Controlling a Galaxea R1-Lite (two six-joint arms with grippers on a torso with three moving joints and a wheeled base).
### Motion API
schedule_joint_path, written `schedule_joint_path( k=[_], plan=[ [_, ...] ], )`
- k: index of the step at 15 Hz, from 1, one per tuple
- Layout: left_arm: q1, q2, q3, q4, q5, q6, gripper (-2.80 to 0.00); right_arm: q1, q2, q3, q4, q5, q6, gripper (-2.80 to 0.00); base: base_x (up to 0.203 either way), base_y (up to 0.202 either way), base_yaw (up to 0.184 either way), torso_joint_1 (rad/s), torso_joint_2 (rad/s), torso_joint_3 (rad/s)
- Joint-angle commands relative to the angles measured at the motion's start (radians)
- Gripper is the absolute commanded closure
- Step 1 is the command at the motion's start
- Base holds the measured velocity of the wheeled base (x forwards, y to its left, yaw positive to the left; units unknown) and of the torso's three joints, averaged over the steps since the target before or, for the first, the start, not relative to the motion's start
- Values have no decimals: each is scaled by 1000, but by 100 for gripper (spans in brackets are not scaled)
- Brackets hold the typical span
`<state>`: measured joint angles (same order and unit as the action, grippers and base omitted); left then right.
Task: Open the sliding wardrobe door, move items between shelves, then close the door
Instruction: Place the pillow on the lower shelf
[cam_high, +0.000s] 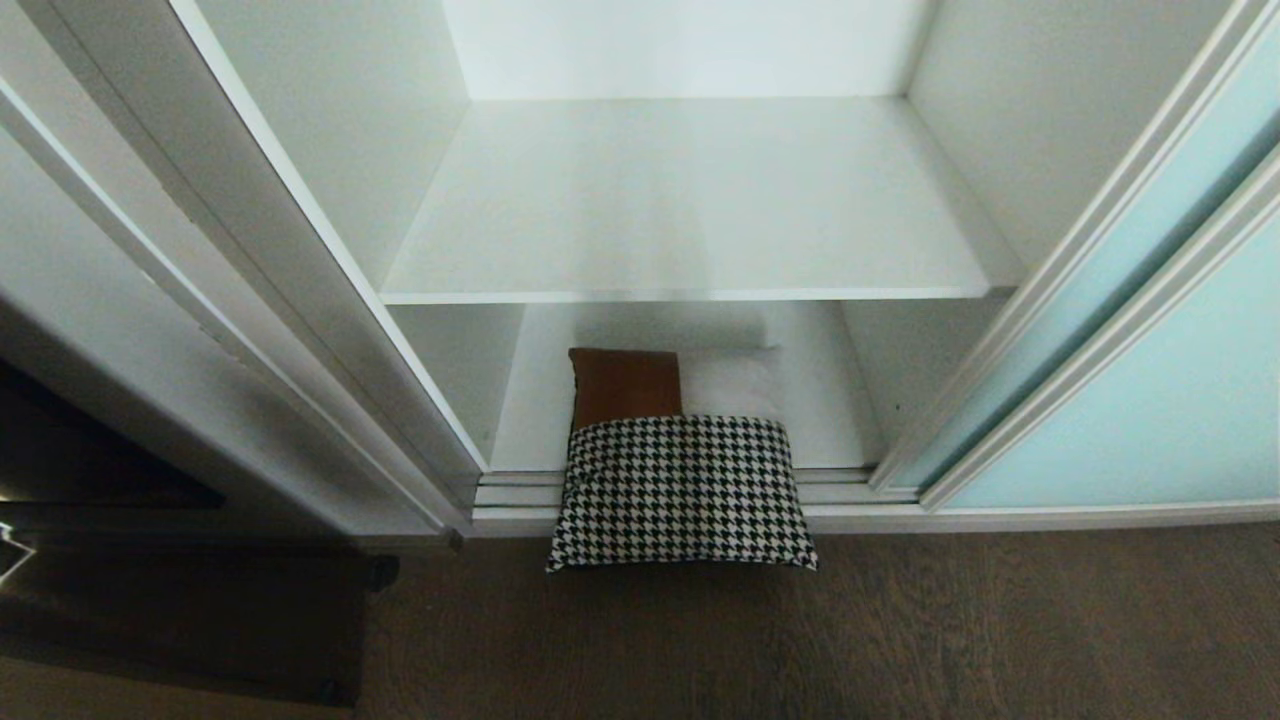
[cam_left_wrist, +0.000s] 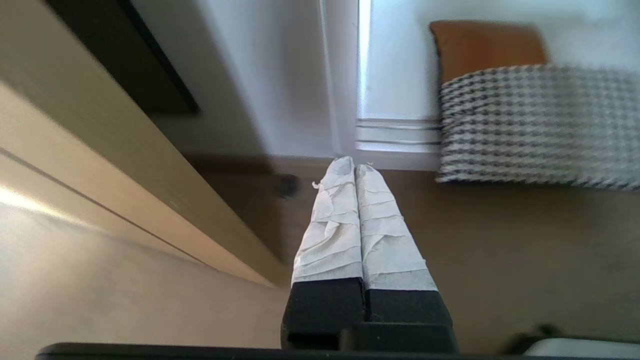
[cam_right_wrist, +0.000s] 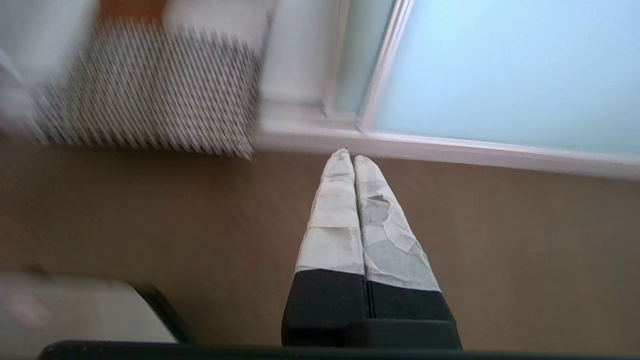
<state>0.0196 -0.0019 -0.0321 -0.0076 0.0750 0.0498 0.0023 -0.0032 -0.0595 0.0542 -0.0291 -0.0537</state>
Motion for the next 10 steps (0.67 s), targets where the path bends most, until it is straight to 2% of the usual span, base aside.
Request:
schedule_joint_path(
  k=[1,2,3,4,5,6,8,10],
  plan=[
    [0,3,-2,6,0,-105,0,1,1,52,-146,2,127,0,0,0,0,0,0,0],
    [0,3,-2,5,1,-110,0,1,0,58,-160,7,157,0,0,0,0,0,0,0],
    [0,3,1,-2,4,-96,0,0,0,54,-97,11,164,0,0,0,0,0,0,0],
    [0,3,2,-5,5,-53,0,-1,0,47,-54,14,129,0,0,0,0,0,0,0],
    [0,3,3,-7,3,2,0,0,1,54,-53,17,31,0,0,0,0,0,0,0],
    [0,3,5,-5,-6,17,0,1,1,59,-52,28,-15,0,0,0,0,0,0,0],
    [0,3,25,5,-72,4,0,1,2,61,-54,35,16,0,0,0,0,0,0,0],
    [0,3,32,8,-84,7,0,1,0,61,-56,34,18,0,0,0,0,0,0,0]
  ],
)
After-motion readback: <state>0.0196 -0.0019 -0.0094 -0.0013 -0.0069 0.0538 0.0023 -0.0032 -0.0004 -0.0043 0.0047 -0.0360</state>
